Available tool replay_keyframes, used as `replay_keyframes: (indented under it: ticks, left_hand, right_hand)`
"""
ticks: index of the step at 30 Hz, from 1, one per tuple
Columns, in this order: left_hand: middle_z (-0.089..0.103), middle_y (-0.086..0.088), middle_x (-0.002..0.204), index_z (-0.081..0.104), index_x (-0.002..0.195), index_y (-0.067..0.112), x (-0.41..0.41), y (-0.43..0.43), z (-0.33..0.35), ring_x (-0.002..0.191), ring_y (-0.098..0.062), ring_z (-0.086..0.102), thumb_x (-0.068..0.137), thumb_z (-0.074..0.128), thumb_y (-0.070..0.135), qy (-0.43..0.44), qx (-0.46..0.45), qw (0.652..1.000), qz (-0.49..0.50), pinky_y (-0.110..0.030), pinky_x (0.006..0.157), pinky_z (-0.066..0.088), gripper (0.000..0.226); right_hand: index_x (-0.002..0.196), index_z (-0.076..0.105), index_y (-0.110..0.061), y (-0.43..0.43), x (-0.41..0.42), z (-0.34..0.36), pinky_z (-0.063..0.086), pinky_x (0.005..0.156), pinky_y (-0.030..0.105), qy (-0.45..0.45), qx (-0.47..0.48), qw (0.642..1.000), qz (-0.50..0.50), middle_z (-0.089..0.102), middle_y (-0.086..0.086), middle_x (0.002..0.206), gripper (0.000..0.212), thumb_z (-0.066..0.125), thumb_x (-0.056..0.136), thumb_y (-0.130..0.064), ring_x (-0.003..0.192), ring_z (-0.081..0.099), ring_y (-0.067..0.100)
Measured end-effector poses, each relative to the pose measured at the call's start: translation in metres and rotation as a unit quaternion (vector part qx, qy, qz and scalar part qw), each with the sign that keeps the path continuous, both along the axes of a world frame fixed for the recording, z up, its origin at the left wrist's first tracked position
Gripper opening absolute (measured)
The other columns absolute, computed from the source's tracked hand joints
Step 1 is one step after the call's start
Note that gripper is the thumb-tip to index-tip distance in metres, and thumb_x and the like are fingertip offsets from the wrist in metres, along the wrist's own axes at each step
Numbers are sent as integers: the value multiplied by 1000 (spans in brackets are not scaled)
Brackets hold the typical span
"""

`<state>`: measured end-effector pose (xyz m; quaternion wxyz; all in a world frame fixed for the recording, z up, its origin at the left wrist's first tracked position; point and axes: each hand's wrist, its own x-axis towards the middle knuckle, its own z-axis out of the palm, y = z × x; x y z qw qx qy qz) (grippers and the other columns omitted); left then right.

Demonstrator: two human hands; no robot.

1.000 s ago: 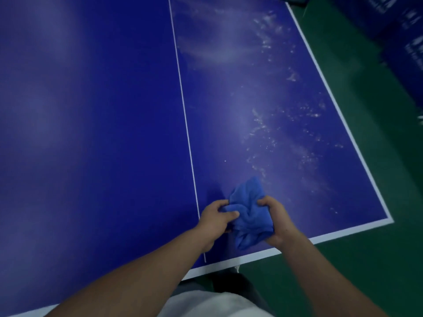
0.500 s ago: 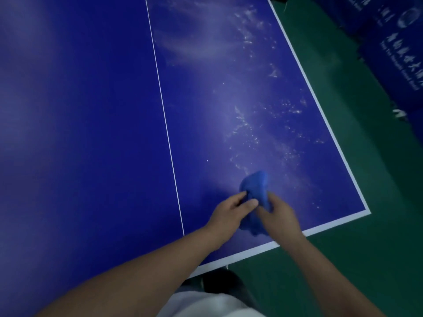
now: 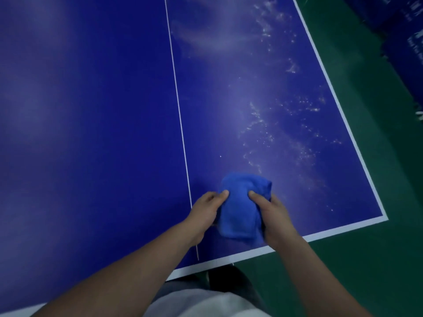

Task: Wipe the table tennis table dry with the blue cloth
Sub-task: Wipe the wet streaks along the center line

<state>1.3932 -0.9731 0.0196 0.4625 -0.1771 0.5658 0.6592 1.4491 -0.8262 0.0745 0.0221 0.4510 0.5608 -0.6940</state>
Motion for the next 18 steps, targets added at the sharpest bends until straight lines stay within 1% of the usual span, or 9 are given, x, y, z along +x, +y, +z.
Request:
replay_keyframes:
  ticks: [1,3,5,7,9,11,13,15,18]
  left_hand:
    - [71,-6,110,65,109,17,2,-8,-6,99,-22,69,96,63,39,36,-54,998,23,-47,91,57,26]
    - [67,2,106,63,107,24,5,-25,-16,97,-18,65,98,59,27,121,-151,978,79,-46,92,55,10]
    - [65,6,104,62,108,26,5,-45,-22,98,-16,63,99,54,18,184,-198,955,126,-42,91,54,15]
    - [64,5,107,61,107,28,6,-67,-27,99,-15,62,98,53,11,225,-234,932,161,-39,91,53,21]
    - [63,4,111,61,107,29,7,-90,-33,101,-15,61,97,52,7,244,-272,911,189,-36,90,52,25]
    - [61,4,113,60,109,28,10,-111,-38,101,-13,60,98,51,6,256,-293,898,208,-32,88,51,26]
    - [59,5,114,59,110,26,13,-129,-40,98,-5,57,99,50,5,276,-316,887,192,-24,85,48,26]
    - [56,5,113,60,111,24,19,-141,-44,95,4,54,99,50,4,300,-335,881,151,-20,84,47,25]
    - [52,7,111,63,113,19,27,-153,-52,93,2,54,97,52,2,344,-351,869,60,-27,86,50,26]
  right_hand:
    - [104,64,-13,-7,-4,-3,56,73,37,-8,110,994,23,72,6,98,12,68,93,-13,87,70,24]
    - [87,56,-16,-22,-8,-11,48,69,35,-3,303,949,90,60,1,85,16,71,90,-15,77,58,19]
    - [95,60,-19,-45,-7,-22,44,77,29,42,405,890,202,58,-2,98,14,73,90,-19,86,56,18]
    - [127,61,-18,-70,0,-47,43,92,25,9,390,828,402,53,-2,128,43,72,90,-38,111,54,16]
    - [145,50,-26,-92,13,-72,41,105,31,-36,383,728,568,44,-3,147,64,60,92,-60,128,46,18]
    - [140,54,-36,-105,22,-97,39,108,47,21,511,621,593,42,-1,154,55,48,93,-64,135,42,30]
    - [136,56,-42,-112,21,-118,24,111,60,36,561,547,620,35,0,160,48,42,95,-61,143,31,37]
    - [141,51,-42,-115,21,-140,15,112,64,39,580,498,644,29,-2,163,49,36,97,-58,148,21,38]
    - [140,54,-37,-109,20,-153,26,109,59,55,594,492,634,39,0,158,46,40,97,-48,145,26,37]
